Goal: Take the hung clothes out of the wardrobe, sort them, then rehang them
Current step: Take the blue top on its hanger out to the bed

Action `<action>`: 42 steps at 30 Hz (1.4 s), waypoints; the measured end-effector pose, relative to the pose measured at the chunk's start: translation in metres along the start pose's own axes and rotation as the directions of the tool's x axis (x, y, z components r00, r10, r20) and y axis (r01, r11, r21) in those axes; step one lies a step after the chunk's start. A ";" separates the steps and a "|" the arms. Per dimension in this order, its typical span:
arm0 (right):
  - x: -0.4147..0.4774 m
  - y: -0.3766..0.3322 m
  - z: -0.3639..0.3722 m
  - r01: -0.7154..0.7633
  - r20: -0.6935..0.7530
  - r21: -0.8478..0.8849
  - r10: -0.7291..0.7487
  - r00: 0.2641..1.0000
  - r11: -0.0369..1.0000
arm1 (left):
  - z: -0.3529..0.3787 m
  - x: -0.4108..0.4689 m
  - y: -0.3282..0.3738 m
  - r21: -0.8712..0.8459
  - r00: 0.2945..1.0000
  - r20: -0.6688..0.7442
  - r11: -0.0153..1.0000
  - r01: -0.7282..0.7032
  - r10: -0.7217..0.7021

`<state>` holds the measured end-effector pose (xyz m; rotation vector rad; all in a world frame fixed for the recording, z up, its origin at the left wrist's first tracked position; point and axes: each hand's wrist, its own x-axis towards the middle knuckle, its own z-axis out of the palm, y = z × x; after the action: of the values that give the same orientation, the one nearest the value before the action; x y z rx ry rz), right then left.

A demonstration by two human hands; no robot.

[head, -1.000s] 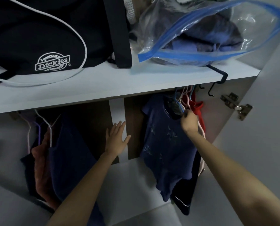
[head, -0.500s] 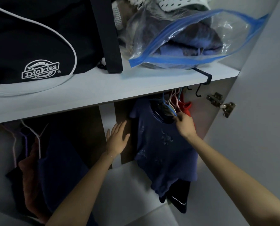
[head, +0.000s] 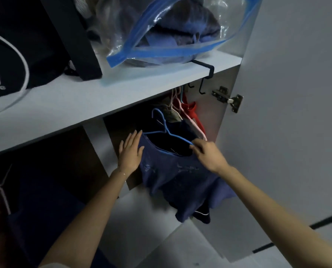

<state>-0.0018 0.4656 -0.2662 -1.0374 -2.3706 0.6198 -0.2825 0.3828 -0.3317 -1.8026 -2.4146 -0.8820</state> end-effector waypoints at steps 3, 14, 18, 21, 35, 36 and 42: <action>-0.024 0.005 -0.002 0.010 0.007 -0.011 -0.010 1.000 1.000 | 0.016 0.002 0.004 -0.024 0.998 0.044 0.999 -0.038 0.039; -0.123 0.041 -0.022 -0.286 -0.136 -0.119 0.269 0.953 0.951 | 0.057 -0.015 0.054 -0.230 0.950 0.077 0.932 -0.279 0.303; -0.164 0.050 -0.033 -0.362 -0.176 -0.110 0.340 0.924 0.926 | 0.069 -0.028 0.081 -0.248 0.934 0.041 0.909 -0.336 0.356; -0.201 0.057 -0.044 -0.405 -0.226 -0.127 0.371 0.901 0.905 | 0.083 -0.048 0.110 -0.353 0.943 0.044 0.888 -0.294 0.330; -0.443 0.091 -0.106 -0.671 -0.355 0.040 0.638 0.683 0.740 | 0.133 -0.186 0.282 -0.512 0.867 0.239 0.815 -0.270 0.438; -0.462 0.093 -0.110 -0.683 -0.358 0.058 0.654 0.667 0.728 | 0.135 -0.198 0.298 -0.513 0.852 0.244 0.807 -0.292 0.463; -0.574 0.091 -0.134 -0.781 -0.504 0.149 0.726 0.468 0.607 | 0.160 -0.270 0.400 -0.546 0.722 0.280 0.723 -0.423 0.633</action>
<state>0.4704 0.1108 -0.3515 -2.0474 -1.3719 0.4010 0.2147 0.2874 -0.3815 -2.9770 -1.6939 -1.0912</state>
